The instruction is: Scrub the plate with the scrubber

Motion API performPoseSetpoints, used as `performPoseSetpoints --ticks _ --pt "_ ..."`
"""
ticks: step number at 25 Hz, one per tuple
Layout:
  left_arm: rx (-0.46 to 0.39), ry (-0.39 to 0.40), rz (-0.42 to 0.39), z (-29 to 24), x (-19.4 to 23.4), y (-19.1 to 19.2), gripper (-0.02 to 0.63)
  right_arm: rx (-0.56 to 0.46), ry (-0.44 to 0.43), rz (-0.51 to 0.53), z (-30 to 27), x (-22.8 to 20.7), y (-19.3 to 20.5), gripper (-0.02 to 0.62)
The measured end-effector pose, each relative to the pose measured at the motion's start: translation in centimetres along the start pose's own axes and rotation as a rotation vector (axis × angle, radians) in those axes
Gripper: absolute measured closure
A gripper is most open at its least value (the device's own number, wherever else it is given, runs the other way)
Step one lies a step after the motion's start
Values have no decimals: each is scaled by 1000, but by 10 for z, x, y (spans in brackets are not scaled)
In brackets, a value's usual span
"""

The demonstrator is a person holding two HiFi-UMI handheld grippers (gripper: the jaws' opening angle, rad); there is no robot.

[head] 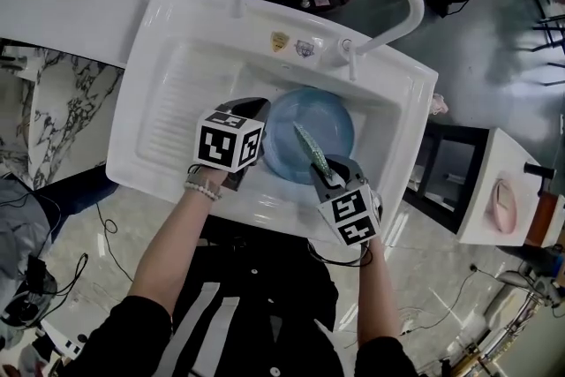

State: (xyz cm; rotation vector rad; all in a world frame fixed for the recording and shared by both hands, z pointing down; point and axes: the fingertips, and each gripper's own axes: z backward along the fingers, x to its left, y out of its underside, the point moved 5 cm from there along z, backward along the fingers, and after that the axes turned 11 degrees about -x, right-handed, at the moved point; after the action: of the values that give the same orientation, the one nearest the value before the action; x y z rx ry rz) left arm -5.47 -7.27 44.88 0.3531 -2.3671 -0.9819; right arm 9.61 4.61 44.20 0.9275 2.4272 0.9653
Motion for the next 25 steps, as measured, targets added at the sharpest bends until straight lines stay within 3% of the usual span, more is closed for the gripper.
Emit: performPoseSetpoints --ticks 6,13,19,25 --pt "-120 56 -59 40 -26 -40 606 -233 172 -130 34 -2 -40 503" --pt "-247 82 -127 83 -50 -75 606 -407 274 -155 69 5 -82 503" --pt "-351 73 -208 114 -66 -98 606 -491 330 -77 91 11 -109 503" --pt "-427 71 -247 138 -74 -113 606 -530 367 -96 103 9 -124 503"
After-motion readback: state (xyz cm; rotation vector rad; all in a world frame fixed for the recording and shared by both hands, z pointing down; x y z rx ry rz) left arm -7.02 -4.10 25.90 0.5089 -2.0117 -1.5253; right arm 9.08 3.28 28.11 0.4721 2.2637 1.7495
